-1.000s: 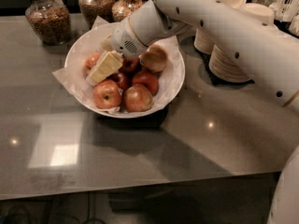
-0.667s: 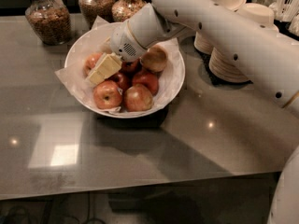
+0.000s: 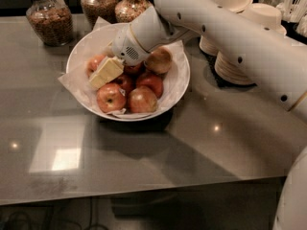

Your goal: Pick apple from white bowl

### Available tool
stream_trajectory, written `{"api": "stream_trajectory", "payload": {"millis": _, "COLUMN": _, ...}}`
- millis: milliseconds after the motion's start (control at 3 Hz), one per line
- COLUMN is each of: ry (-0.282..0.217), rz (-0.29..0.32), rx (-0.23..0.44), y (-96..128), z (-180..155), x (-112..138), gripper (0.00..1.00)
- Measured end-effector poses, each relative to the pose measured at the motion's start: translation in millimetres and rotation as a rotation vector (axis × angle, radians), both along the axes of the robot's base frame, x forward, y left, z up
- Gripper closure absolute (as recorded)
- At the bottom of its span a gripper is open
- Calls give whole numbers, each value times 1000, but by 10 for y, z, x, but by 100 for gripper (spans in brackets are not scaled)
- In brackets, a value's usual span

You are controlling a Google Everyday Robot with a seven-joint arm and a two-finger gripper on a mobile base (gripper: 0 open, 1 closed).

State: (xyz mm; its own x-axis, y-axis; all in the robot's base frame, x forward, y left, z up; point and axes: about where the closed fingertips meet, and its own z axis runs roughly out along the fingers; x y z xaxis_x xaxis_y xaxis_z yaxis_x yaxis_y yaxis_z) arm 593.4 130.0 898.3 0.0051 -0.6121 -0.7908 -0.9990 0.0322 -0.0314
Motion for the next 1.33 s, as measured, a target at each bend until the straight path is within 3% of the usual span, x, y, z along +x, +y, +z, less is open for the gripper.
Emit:
{"api": "stream_trajectory", "payload": {"millis": 333, "ry": 3, "rz": 0, "rx": -3, "y": 3, "z": -15, "x": -3, "gripper": 31}}
{"api": "stream_trajectory", "payload": {"millis": 1333, "ry": 4, "rz": 1, "rx": -3, "y": 3, "z": -22, "x": -3, "gripper": 99}}
